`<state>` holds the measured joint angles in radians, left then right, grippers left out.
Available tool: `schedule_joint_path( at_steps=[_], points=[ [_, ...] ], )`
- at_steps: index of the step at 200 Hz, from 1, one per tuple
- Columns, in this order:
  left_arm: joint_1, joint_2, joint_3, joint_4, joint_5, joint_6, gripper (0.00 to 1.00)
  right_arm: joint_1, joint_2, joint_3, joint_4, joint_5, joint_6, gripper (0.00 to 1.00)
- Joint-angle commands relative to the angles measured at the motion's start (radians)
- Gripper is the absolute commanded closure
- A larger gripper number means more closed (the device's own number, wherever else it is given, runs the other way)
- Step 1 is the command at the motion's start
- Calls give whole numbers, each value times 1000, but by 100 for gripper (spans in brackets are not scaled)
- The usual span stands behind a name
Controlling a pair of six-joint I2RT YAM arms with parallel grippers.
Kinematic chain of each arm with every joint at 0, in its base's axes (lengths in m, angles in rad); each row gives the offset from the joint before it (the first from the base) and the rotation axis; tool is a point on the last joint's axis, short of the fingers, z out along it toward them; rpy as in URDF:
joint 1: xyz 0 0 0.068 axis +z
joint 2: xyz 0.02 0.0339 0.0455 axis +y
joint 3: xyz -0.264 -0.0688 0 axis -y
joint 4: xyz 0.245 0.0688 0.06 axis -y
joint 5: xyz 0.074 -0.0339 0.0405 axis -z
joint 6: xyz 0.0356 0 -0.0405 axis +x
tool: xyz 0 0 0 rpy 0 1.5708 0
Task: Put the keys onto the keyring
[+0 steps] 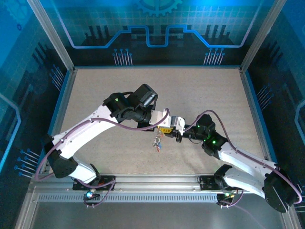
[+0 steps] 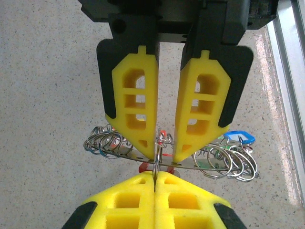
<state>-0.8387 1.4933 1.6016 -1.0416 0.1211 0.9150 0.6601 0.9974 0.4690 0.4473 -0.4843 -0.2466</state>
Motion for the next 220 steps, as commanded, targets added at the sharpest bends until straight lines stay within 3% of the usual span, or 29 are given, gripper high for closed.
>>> schedule_joint_path(
  at_steps=[1,55,91,124,133,151,186,192,209,220],
  points=[
    [1,-17,-2,31,44,-8,100,4,4,25,43,-23,6,81],
    [2,-14,-9,30,48,-7,100,4,-21,13,57,-23,9,78],
    [3,-25,-24,49,65,-11,100,3,-32,9,52,-39,10,91],
    [2,-22,-22,41,55,-10,100,2,-42,5,44,-36,13,83],
    [2,-23,-22,42,58,-11,100,3,-42,5,41,-36,14,85],
    [3,-25,-21,50,64,-12,100,2,-39,5,36,-37,12,100],
    [10,-49,-39,85,74,-37,100,3,-43,-1,50,-34,18,100],
    [15,-59,-50,97,76,-45,97,3,-47,-5,60,-29,22,100],
    [32,-100,-98,143,78,-78,74,1,-64,-18,92,-12,34,100],
    [44,-138,-144,183,86,-96,66,1,-75,-28,124,-5,42,100]
  ],
)
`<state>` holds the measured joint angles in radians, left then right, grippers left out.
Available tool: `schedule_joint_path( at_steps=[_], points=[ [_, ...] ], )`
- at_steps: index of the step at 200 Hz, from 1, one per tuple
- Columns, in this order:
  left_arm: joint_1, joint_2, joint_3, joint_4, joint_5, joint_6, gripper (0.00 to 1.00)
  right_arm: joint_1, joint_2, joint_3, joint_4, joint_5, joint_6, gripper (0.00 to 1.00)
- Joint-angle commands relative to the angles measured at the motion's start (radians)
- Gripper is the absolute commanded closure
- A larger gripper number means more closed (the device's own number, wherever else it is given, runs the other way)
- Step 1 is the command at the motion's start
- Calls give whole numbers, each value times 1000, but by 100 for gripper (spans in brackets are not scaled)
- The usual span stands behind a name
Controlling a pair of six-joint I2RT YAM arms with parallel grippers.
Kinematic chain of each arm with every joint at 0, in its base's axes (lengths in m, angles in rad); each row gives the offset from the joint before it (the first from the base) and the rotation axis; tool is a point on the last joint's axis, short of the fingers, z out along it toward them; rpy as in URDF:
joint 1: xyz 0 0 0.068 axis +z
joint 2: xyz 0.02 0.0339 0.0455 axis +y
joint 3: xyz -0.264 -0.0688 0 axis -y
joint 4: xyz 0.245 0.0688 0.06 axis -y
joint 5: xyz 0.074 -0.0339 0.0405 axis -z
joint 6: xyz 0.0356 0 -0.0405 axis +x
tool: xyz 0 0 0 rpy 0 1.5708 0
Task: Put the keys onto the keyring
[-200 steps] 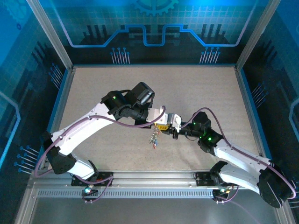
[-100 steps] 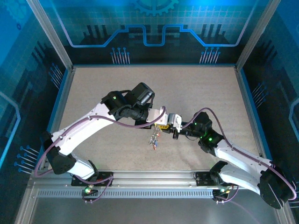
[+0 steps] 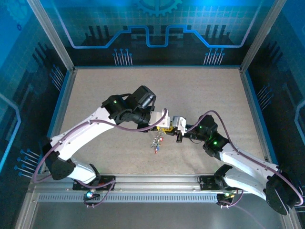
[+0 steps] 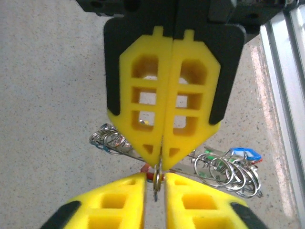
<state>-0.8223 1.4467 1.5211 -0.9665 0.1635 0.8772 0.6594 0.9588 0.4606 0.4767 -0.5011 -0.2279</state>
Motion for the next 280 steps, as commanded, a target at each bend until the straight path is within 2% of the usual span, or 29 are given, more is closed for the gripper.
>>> schedule_joint_path(
  at_steps=[1,39,69,92,108,129,188,202,227,239,255,280],
  points=[
    [29,-95,-70,112,45,-59,66,1,-37,-21,99,13,23,100],
    [69,-226,-248,298,136,-139,64,0,-49,-30,173,13,47,100],
    [77,-266,-331,416,174,-179,65,-1,-49,-27,201,4,64,100],
    [81,-266,-361,456,190,-191,67,-1,-51,-20,209,4,71,100],
    [81,-267,-379,489,199,-203,79,-1,-47,-16,212,1,76,100],
    [81,-271,-398,525,214,-217,83,-1,-39,-17,229,1,88,100],
    [83,-259,-425,576,256,-254,81,-1,-25,-16,286,-5,115,100],
    [85,-259,-432,593,275,-263,85,-1,-25,-17,291,-5,116,100],
    [95,-267,-425,576,275,-255,99,-1,-35,-4,214,-5,77,100],
    [97,-271,-408,538,252,-227,100,-1,-49,10,133,-7,33,100],
    [98,-258,-357,462,187,-195,100,-2,-65,35,3,-14,-35,91],
    [77,-192,-213,240,84,-114,100,-1,-70,62,-143,-1,-90,79]
  ],
)
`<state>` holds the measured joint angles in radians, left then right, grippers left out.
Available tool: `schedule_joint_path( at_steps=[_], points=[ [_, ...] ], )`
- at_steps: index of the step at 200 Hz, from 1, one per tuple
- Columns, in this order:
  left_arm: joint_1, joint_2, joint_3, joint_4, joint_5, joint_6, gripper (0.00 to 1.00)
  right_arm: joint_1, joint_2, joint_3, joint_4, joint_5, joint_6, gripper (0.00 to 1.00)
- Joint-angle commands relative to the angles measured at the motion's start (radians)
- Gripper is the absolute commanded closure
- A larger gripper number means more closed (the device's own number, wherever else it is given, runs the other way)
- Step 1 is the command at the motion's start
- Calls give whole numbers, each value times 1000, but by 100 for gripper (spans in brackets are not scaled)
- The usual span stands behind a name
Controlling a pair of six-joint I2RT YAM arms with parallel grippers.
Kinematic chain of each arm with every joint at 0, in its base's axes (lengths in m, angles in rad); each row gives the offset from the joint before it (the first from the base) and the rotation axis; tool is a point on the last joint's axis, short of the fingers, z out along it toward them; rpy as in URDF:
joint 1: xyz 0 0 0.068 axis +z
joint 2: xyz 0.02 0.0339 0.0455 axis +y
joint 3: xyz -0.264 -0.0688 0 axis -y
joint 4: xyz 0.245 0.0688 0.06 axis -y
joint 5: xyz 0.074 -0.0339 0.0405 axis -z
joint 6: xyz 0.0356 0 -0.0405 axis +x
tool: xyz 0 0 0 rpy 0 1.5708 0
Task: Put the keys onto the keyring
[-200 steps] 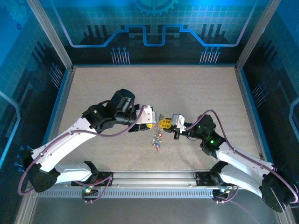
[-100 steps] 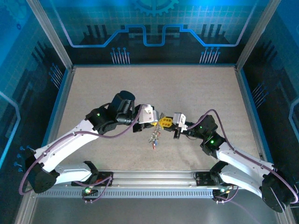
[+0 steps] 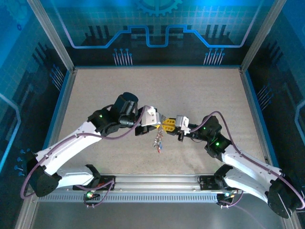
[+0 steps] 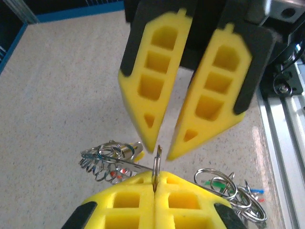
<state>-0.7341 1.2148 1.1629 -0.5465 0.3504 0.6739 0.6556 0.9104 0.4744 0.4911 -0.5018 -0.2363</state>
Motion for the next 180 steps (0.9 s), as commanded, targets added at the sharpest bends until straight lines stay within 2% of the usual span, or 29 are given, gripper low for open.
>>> schedule_joint_path(
  at_steps=[1,26,73,118,180],
  points=[
    [-13,42,150,-187,-111,93,100,3,-21,49,-159,1,-81,78],
    [-80,115,268,-356,-268,188,100,4,5,68,-198,17,-70,73],
    [-145,237,429,-566,-417,285,100,0,48,61,-108,5,11,70],
    [-161,282,490,-601,-413,299,100,-1,60,67,-122,-41,15,71],
    [-160,264,488,-543,-329,284,100,-1,97,49,-15,-49,74,76]
  ],
)
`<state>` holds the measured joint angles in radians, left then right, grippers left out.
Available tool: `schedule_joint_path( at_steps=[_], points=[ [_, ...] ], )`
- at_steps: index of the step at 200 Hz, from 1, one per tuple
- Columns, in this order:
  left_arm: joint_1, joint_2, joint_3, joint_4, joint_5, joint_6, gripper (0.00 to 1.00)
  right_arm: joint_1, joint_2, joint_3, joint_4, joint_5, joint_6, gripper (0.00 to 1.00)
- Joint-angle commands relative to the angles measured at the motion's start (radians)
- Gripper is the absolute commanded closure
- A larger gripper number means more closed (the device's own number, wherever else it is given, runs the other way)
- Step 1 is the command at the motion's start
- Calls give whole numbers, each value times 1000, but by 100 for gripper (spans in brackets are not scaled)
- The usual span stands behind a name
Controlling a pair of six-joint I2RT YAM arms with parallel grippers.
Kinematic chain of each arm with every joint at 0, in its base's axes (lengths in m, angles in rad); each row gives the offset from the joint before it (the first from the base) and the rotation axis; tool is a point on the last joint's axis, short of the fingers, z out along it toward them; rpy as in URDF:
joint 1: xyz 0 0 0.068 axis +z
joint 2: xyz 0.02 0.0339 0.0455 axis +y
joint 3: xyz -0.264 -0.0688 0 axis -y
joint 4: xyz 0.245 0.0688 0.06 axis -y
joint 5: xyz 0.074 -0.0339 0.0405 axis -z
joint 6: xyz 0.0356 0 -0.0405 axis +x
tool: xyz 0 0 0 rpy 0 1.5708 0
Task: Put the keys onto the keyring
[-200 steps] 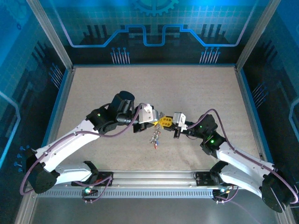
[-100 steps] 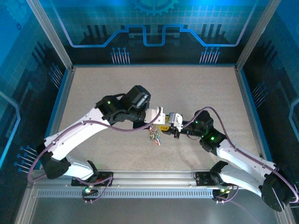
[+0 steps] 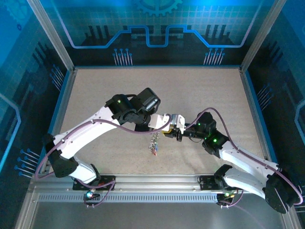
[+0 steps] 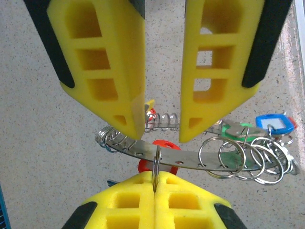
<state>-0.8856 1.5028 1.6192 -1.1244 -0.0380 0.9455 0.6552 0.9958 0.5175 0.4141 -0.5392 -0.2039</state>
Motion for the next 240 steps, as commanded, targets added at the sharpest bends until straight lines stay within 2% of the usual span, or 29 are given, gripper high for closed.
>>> schedule_joint_path(
  at_steps=[1,41,108,116,146,180,207,240],
  points=[
    [-10,-24,31,34,60,13,100,0,12,6,62,-12,41,77],
    [-7,-25,38,49,91,-1,100,0,18,1,96,-19,56,77],
    [31,-73,5,128,217,-38,100,6,51,-21,157,1,86,80],
    [32,-75,5,130,216,-37,100,7,50,-26,164,6,87,82],
    [34,-73,5,128,210,-37,100,8,47,-25,146,2,81,100],
    [39,-96,-40,165,192,-54,100,9,30,-36,175,-2,94,100],
    [81,-183,-193,288,219,-86,78,10,-4,-35,209,8,104,100],
    [149,-320,-394,511,330,-174,61,10,-25,-16,232,6,110,100]
  ],
)
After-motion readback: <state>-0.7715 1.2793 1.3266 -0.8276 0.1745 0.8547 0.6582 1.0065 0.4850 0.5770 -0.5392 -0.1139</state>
